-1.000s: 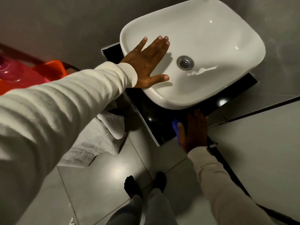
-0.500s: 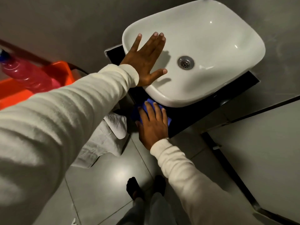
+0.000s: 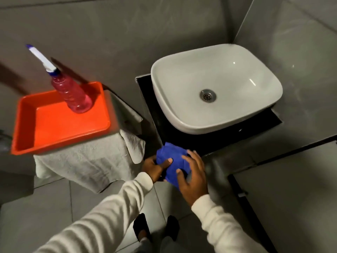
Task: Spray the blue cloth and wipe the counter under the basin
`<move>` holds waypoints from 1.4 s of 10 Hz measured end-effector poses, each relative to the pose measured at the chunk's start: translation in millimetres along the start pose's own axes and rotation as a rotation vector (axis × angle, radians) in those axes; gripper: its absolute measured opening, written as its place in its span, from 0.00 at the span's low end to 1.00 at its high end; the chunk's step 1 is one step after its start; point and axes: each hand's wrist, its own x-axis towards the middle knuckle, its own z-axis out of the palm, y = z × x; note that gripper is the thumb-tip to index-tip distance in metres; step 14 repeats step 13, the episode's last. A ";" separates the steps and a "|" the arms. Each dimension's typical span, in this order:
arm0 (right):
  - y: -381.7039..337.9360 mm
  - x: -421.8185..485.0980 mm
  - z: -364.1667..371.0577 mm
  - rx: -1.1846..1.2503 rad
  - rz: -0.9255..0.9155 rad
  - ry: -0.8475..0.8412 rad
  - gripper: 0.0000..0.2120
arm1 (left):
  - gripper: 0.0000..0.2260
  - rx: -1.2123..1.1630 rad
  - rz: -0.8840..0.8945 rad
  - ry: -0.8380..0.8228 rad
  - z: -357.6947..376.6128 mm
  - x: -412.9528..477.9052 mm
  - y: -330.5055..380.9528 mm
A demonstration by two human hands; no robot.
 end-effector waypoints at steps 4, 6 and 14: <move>-65.6 -6.4 27.9 0.536 0.442 -0.180 0.16 | 0.07 -0.359 0.077 0.139 -61.2 -59.2 5.7; -152.0 59.6 97.7 0.534 0.223 -0.307 0.17 | 0.09 -0.553 0.214 0.321 -153.7 -74.2 59.1; -296.4 182.8 268.7 -0.187 -0.012 -0.611 0.16 | 0.22 0.312 0.299 0.746 -360.5 -12.3 157.0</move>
